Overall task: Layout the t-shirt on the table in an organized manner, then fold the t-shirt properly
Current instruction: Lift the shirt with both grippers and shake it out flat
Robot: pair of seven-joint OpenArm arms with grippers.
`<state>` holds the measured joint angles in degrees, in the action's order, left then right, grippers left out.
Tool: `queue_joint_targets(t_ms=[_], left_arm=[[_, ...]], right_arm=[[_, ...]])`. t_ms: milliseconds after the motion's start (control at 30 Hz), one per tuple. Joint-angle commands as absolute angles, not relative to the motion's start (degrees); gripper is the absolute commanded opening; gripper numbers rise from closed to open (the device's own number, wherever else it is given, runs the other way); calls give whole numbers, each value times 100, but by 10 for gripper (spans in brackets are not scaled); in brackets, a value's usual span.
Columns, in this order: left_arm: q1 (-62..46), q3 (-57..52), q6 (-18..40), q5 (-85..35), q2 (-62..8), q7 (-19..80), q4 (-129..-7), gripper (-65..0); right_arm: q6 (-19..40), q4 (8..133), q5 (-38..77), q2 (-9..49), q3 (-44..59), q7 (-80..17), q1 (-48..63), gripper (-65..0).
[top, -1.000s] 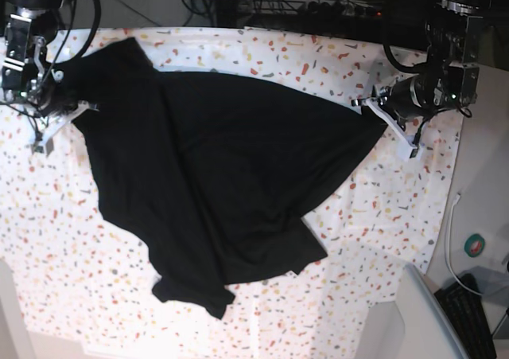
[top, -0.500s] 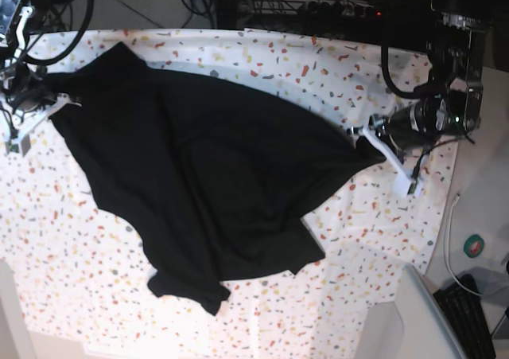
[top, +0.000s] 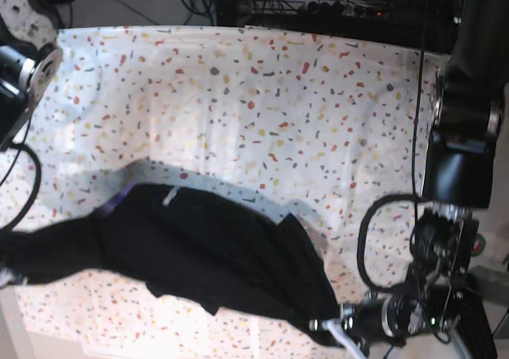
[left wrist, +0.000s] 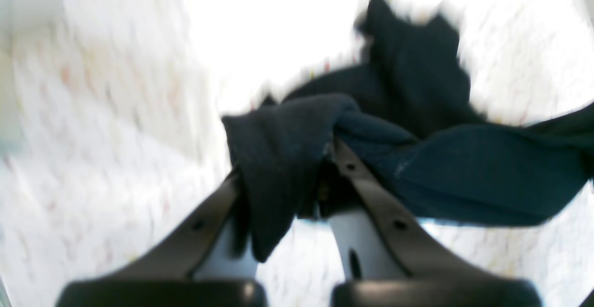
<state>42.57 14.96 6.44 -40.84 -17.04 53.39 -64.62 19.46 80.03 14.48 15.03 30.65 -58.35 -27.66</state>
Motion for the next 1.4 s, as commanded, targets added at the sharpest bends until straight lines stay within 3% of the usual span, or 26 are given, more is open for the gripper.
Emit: queue_joint_targets(t_ms=[0,233,367,500,633,900,1100,1367], left_arm=[[4848,1499,664,-4145,-1631,5156,-6413,-650],[7500,2149,664,-3319,-752,4470,-5332,-650],[7500,1965,664,-3160,-549,4673,-5341,-650],[7500,1903,664,-3143,-716,4989,-5912,-650],[6343,1903,664,-3143,-989,5411,-6967,-650],[3231,1903,664,-3134,-1341,5552,-8040,-650],[1780,1895,664,-3134,-1534,4936,-7855,-650],[778,1341,664,-3125,-1842,4919,-7846,-650]], right_arm=[[1921,8110,1437,1684,2985,-5719,-3169,-650],[1903,8084,1437,2448,2202,-5543,-5244,-650],[1930,8251,1437,2826,1974,-5701,-5982,-650],[1938,8497,1446,2897,2026,-5851,-5473,-650],[1938,9244,1473,2730,2440,-5815,-3846,-650],[1938,8857,1473,1305,3371,-4655,-857,-650],[1947,7776,1473,875,3354,-3969,-13,-650],[1947,7952,1481,673,3354,-3960,725,-650]])
